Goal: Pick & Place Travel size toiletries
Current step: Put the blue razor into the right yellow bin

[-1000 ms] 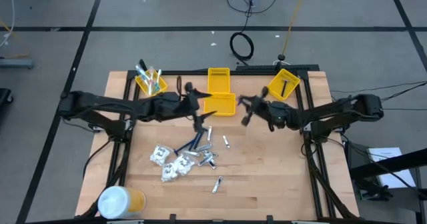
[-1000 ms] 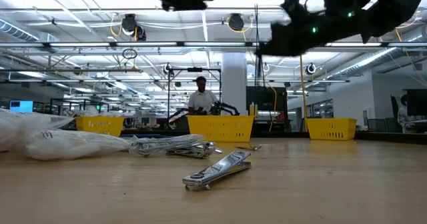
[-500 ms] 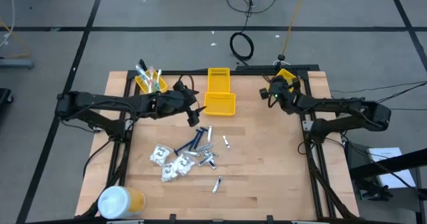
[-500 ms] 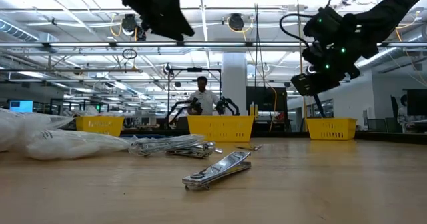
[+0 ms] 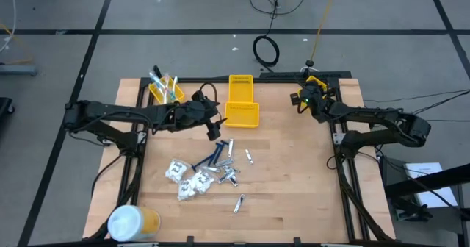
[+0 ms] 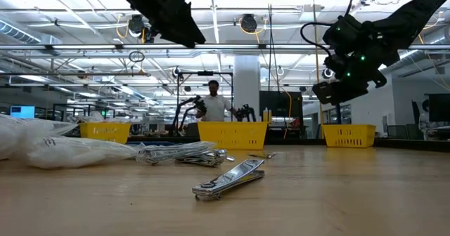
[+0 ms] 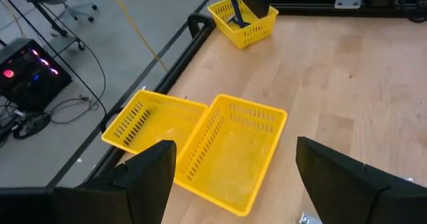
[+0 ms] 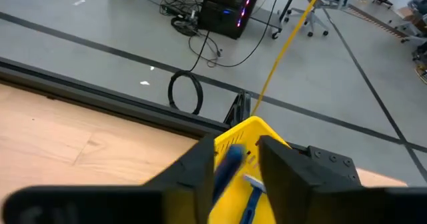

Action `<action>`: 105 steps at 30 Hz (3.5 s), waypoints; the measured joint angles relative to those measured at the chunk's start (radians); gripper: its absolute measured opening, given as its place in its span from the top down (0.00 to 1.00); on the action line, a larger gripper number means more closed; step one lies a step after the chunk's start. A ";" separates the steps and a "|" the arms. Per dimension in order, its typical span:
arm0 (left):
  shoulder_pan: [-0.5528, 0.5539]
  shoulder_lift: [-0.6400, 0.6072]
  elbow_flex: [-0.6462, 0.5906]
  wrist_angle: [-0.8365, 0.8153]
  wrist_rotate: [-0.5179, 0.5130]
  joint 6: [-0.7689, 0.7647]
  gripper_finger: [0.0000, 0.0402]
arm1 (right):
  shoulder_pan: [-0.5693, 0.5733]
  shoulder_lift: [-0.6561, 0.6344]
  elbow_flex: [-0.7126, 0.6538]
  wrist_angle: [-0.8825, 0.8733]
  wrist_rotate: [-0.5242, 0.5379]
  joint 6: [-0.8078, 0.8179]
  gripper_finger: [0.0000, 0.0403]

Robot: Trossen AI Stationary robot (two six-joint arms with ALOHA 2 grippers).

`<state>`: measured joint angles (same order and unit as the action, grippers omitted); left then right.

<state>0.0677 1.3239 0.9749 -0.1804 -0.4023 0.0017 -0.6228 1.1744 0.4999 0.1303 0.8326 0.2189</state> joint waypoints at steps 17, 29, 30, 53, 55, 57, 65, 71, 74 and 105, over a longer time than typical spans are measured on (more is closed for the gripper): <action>0.000 0.000 0.000 -0.194 0.031 -0.030 0.26 | 0.123 -0.091 0.000 0.139 -0.255 0.001 0.41; -0.027 0.024 -0.192 -0.176 0.332 -0.321 0.26 | 0.364 -0.153 0.001 0.367 -0.627 -0.058 0.47; -0.033 0.038 -0.211 -0.164 0.350 -0.329 0.26 | 0.375 -0.153 0.001 0.382 -0.626 -0.071 0.47; -0.034 0.323 -0.144 -0.259 0.416 -0.377 0.26 | 0.415 -0.153 0.002 0.410 -0.624 -0.076 0.47; -0.026 0.314 -0.145 -0.279 0.409 -0.375 0.26 | 0.415 -0.153 0.002 0.409 -0.624 -0.078 0.47; -0.020 0.304 -0.145 -0.305 0.393 -0.370 0.26 | 0.415 -0.153 0.002 0.406 -0.624 -0.078 0.47; 0.002 0.297 -0.146 -0.317 0.363 -0.320 0.26 | 0.415 -0.153 0.002 0.396 -0.624 -0.078 0.47; 0.014 0.297 -0.146 -0.303 0.338 -0.261 0.26 | 0.415 -0.153 0.002 0.393 -0.624 -0.078 0.47; 0.017 0.297 -0.146 -0.296 0.319 -0.241 0.26 | 0.415 -0.153 0.002 0.392 -0.624 -0.082 0.47; 0.056 0.297 -0.070 -0.360 0.204 -0.345 0.26 | 0.415 -0.153 0.001 0.366 -0.624 -0.089 0.47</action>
<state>0.1238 1.6211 0.9051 -0.5409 -0.1978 -0.3431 -0.2077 1.0210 0.5011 0.4961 0.2081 0.1297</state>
